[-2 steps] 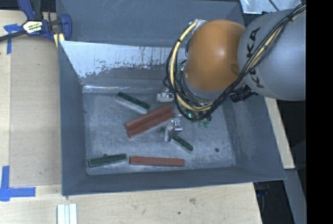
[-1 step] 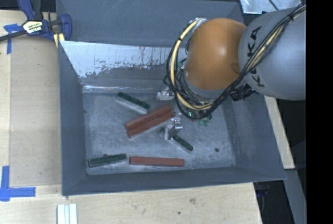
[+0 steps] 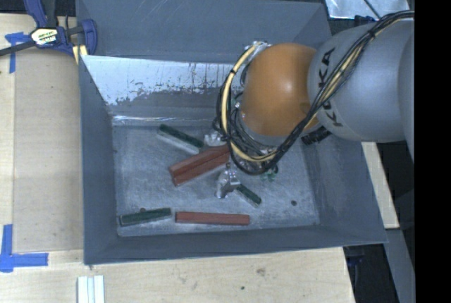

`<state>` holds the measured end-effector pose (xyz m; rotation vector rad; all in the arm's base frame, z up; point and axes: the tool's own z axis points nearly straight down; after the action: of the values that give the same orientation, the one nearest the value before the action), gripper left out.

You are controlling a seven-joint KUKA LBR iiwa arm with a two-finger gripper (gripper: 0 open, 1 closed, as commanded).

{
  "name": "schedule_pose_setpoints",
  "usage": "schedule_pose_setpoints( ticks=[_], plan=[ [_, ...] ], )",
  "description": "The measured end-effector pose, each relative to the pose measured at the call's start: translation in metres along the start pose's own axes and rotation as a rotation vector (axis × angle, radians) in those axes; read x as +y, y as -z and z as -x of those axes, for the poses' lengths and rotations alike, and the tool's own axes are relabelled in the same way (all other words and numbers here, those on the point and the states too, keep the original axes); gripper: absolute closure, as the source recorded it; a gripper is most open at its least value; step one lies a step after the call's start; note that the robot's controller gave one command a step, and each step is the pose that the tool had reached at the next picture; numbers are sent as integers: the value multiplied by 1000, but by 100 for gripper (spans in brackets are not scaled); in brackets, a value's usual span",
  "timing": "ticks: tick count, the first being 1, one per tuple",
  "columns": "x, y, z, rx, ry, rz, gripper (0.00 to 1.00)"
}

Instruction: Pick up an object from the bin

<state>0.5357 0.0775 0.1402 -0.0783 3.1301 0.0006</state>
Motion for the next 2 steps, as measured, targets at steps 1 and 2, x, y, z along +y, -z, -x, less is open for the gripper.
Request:
schedule_pose_setpoints(
  ticks=[1, 2],
  plan=[
    [6, -62, 28, -14, 141, 6, 100],
    [6, -62, 28, -14, 141, 6, 100]
  ],
)
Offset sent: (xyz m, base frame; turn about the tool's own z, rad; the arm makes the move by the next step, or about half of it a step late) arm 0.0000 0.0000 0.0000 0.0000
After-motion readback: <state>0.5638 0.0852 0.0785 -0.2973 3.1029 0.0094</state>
